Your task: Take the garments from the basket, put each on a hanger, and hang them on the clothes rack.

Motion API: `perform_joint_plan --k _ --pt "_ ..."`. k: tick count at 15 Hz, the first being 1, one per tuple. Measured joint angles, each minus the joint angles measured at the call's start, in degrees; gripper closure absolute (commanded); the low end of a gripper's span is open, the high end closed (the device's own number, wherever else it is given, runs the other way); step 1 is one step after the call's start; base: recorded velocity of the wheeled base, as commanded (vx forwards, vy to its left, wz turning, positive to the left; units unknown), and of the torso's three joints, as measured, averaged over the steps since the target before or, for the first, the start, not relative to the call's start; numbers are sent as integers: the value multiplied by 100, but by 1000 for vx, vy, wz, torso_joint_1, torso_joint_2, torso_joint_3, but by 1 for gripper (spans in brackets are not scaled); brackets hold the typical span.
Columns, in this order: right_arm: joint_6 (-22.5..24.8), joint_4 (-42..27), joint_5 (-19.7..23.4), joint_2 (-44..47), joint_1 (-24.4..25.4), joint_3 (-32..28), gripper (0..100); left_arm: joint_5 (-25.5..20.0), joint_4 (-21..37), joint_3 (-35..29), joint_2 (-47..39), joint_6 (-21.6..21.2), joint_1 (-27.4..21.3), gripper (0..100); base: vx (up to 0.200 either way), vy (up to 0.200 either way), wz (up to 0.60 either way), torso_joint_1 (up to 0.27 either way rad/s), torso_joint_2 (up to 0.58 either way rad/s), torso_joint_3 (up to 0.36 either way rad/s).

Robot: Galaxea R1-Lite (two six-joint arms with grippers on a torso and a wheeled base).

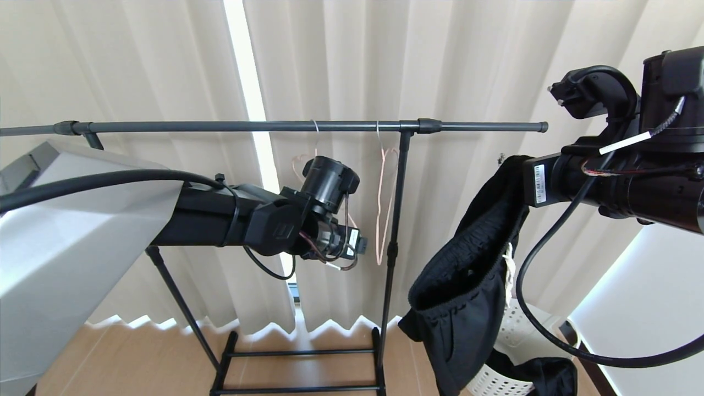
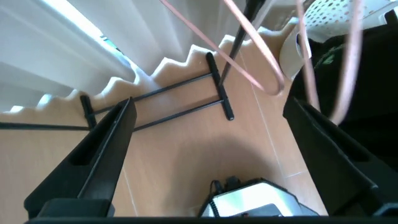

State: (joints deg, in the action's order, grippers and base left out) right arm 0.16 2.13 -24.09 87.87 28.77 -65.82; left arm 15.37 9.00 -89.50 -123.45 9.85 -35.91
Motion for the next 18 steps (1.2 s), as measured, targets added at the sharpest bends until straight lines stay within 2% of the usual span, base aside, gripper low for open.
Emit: perform_joint_plan --k 4,13,18 --pt "0 5 -2 -6 -2 6 100 9 -2 -267 -61 68 -60 0 0 0 0 0 0 0" --pt "0 5 0 -5 -2 17 100 224 37 -1625 -1039 208 216 0 0 0 0 0 0 0" --pt "0 5 0 11 0 9 100 340 208 -1565 -986 208 433 0 0 0 0 0 0 0"
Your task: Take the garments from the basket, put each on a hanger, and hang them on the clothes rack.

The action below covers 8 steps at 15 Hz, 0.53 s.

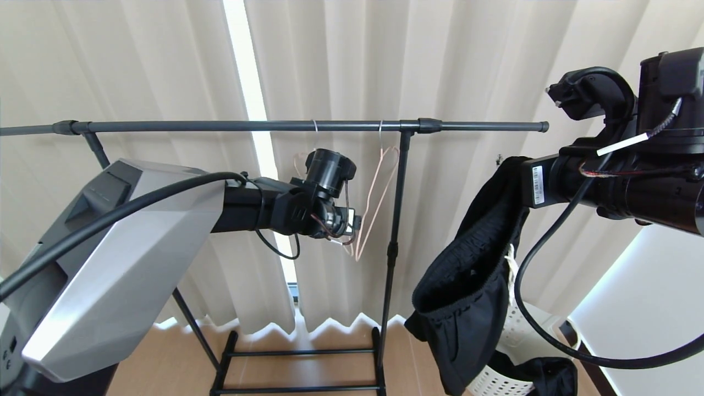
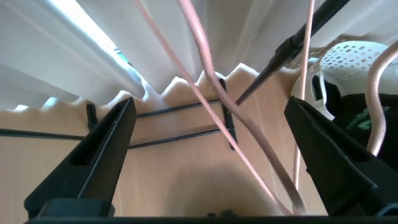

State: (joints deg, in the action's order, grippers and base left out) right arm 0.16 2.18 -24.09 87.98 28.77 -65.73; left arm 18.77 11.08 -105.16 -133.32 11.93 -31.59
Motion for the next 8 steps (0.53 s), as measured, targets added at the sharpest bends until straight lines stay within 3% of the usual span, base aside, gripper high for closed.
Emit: perform_joint_plan --k 8 --pt "-2 0 1 9 4 9 100 55 11 -254 149 -107 332 0 0 0 0 0 0 0"
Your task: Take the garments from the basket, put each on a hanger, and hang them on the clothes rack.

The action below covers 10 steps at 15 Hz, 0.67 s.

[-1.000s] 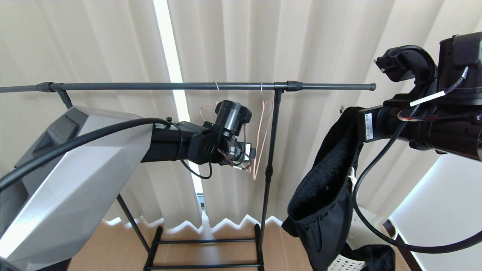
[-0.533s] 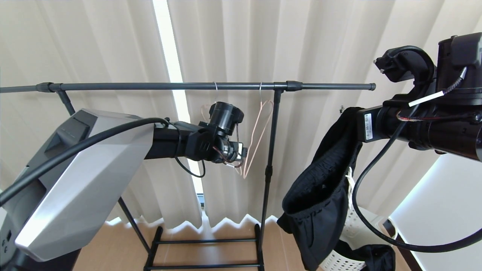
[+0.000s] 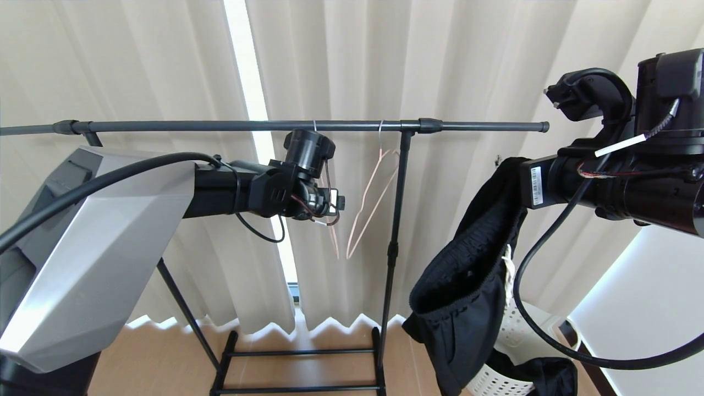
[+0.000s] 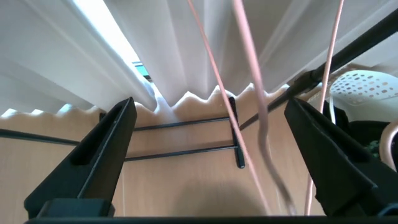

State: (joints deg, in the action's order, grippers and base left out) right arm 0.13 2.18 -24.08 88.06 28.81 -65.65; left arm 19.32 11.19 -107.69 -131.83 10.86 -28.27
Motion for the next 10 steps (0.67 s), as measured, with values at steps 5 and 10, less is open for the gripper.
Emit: perform_joint_plan --k 5,10 --pt "-6 0 -1 -2 -1 0 100 0 16 4 -63 -44 60 100 0 0 0 0 0 0" --pt "-6 0 0 -4 -1 7 100 0 16 4 -144 -77 73 100 0 0 0 0 0 0"
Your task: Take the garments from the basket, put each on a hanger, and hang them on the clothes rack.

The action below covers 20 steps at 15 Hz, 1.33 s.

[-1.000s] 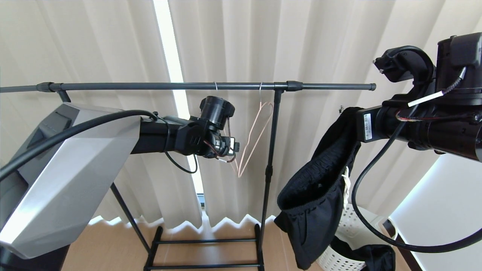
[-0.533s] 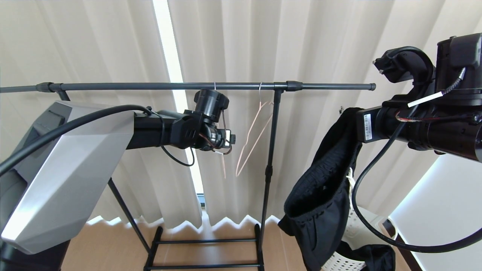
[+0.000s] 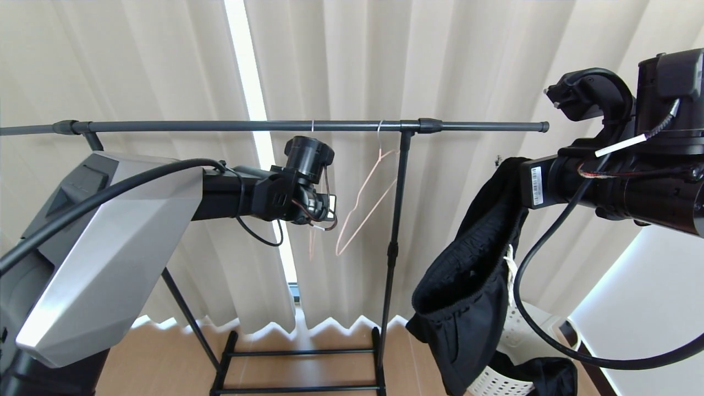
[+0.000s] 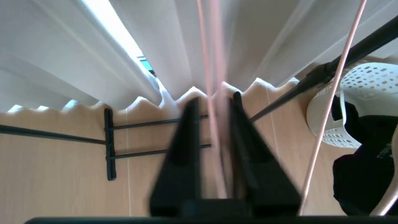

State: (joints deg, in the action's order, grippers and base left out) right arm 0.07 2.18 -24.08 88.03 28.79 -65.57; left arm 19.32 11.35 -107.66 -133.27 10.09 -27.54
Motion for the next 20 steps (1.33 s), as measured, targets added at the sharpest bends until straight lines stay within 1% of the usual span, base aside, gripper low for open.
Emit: perform_joint_plan --k 6,9,11,14,17,20 --pt "0 0 0 -2 1 0 100 0 0 5 13 -2 119 100 0 0 0 0 0 0" --pt "0 0 0 -2 0 -7 100 0 6 88 229 -28 155 100 0 0 0 0 0 0" --pt "0 0 0 0 1 -7 100 -2 6 269 441 -84 155 100 0 0 0 0 0 0" --pt "0 0 0 -2 1 -9 100 0 -18 755 855 -129 133 100 0 0 0 0 0 0" --pt "0 0 0 1 1 -5 100 -2 -62 1402 1292 -129 65 100 0 0 0 0 0 0" --pt "0 0 0 21 1 -5 100 -13 -405 2442 1866 -150 -24 100 0 0 0 0 0 0"
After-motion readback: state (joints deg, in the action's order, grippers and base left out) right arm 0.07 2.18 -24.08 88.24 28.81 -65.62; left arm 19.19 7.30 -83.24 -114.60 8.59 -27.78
